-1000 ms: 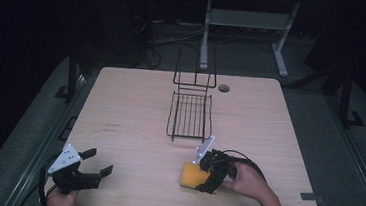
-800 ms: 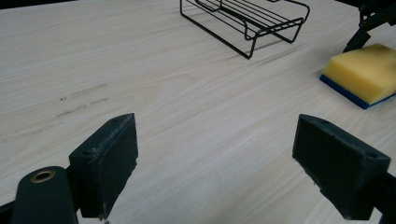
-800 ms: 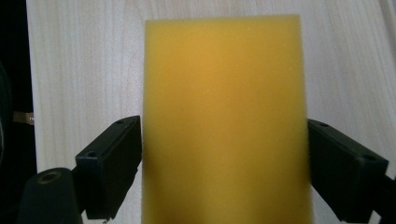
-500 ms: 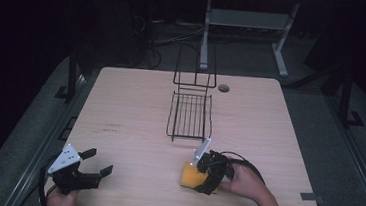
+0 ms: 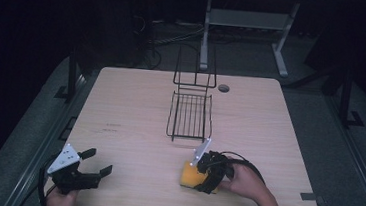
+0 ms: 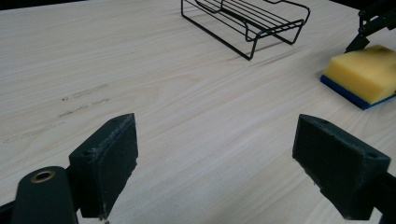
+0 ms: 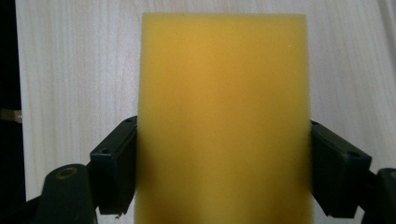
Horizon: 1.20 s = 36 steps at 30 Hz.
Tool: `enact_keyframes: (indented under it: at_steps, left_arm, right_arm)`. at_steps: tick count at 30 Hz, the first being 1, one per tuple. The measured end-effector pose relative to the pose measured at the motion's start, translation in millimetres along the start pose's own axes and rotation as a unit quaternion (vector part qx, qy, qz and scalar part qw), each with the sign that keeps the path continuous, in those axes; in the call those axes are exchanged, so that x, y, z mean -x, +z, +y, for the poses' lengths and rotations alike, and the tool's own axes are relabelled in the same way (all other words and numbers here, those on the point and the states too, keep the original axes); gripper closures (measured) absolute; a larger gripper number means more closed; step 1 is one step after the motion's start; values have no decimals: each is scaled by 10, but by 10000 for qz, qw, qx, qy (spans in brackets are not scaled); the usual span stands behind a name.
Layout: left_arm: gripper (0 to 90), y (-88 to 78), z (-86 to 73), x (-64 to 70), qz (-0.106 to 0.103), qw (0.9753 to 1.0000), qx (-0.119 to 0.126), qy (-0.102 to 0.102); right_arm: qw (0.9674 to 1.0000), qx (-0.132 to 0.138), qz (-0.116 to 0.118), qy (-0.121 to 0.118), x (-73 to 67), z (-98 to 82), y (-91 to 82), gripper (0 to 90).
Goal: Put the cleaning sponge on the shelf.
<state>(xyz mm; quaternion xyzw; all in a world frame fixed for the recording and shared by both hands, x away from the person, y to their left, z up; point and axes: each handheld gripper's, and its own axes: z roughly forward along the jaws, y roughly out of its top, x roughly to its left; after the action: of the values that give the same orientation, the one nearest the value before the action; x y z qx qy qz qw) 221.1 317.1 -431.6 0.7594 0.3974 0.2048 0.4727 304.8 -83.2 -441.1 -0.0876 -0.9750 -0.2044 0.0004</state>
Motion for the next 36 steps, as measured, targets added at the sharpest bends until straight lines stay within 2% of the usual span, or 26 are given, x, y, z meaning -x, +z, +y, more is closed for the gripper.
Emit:
enact_keyframes:
  at_steps: [10, 36]
  left_arm:
    - [134, -1, 1, -13, -7, 10000, 20, 2]
    - [134, 44, 18, -46, 5, 10000, -3, 33]
  right_arm:
    - [9999, 152, 38, 39, 52, 48, -111, 215]
    - [9992, 364, 131, 36, 403, 263, -433, 216]
